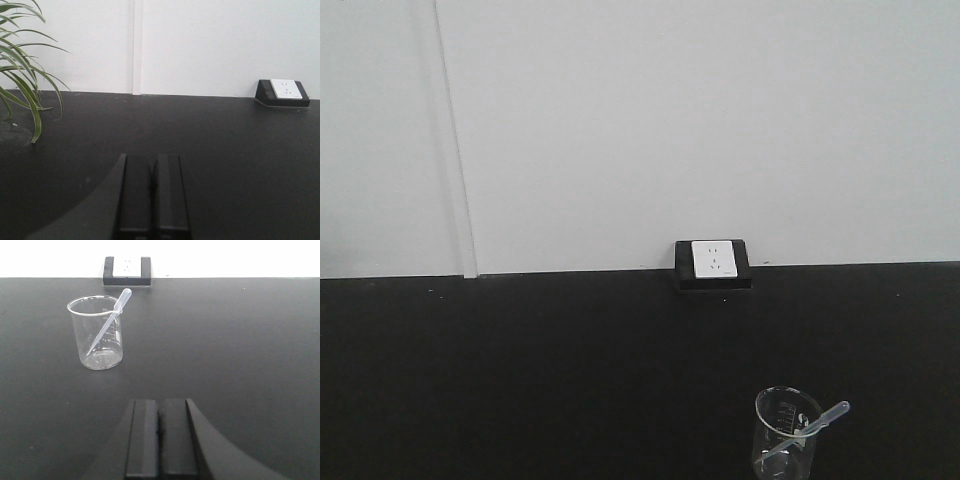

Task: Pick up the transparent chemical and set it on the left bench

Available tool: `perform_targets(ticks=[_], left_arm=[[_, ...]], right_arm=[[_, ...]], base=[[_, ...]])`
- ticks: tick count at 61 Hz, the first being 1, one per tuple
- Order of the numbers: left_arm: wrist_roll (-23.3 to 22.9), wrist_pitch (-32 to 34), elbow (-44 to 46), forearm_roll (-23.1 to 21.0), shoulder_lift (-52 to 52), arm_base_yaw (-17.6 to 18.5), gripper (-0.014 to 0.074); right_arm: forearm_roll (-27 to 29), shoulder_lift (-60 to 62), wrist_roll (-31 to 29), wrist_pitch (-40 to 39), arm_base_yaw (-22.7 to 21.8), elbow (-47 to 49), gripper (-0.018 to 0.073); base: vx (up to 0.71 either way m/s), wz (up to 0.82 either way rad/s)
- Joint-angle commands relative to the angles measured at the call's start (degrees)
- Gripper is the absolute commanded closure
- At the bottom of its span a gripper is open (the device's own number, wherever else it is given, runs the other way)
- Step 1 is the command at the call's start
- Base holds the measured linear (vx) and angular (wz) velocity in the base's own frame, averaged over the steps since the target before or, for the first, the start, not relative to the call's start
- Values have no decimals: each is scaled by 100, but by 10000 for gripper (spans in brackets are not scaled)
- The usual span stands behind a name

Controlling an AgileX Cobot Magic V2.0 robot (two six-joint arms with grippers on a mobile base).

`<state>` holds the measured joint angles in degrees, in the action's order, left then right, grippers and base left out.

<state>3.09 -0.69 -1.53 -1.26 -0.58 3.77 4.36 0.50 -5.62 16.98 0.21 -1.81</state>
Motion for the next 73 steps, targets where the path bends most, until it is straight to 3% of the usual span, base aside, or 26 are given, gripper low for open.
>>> perform_targets(ticks=[1,39,44,48,60,73], left_arm=[[-45,449,-93,-4,-110,10,600],[-45,449,-93,-4,-110,10,600],[-45,449,-93,-4,-110,10,600],[-45,449,-93,-4,-110,10,600],[-45,449,-93,-4,-110,10,600],[-45,449,-93,-4,-110,10,600]], right_arm=[[6,74,3,-459,-32,-32,567],[6,74,-10,-459,-32,-32,567],[-301,74,-267,-539,-36,-32,567],[-501,74,-484,-754,-36,-32,567],[156,74,-289,-1698,-31,-32,567],[179,74,-289,-2682,-31,-32,567]], base=[[0,0],[0,0],[0,0],[0,0],[0,0],[0,0]])
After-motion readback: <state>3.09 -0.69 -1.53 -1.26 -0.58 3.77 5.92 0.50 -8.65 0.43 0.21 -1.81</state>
